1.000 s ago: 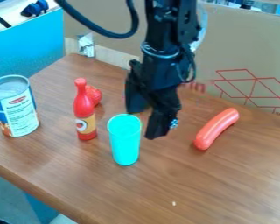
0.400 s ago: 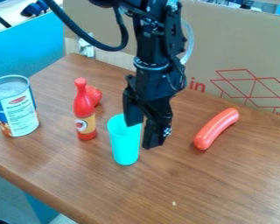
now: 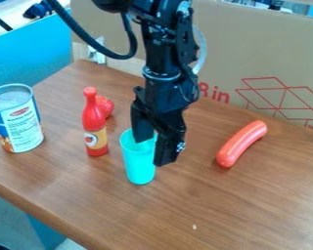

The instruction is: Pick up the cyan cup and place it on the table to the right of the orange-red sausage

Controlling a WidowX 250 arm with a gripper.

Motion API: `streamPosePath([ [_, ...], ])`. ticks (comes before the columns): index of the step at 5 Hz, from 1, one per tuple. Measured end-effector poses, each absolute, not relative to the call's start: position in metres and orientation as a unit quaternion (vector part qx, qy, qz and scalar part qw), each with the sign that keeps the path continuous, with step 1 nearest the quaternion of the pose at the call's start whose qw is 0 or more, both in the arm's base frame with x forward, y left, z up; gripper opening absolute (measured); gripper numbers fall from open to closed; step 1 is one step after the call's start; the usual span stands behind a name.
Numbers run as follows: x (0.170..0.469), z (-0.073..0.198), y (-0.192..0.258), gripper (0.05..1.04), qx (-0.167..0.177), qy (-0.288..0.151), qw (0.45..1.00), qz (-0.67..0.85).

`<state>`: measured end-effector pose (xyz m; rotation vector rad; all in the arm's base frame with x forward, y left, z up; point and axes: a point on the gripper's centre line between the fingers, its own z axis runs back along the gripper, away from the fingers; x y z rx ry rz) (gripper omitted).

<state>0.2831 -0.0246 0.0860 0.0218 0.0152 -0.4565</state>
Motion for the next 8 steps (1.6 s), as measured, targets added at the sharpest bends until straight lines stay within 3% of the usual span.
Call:
streamPosePath([
  [1, 0.279, 0.082, -0.023, 1.005, 0.013, 0.015, 0.976, -0.219],
  [2, 0.276, 0.067, -0.022, 0.934, 0.008, 0.035, 0.976, -0.214],
  [4, 0.277, 0.062, -0.023, 0.369, 0.000, 0.025, 0.977, -0.213],
  [5, 0.274, 0.062, -0.023, 0.171, 0.001, 0.033, 0.977, -0.209],
  [6, 0.273, 0.066, -0.031, 0.110, 0.010, 0.043, 0.974, -0.224],
  [8, 0.285, 0.113, -0.098, 0.106, 0.050, -0.030, 0.945, -0.322],
])
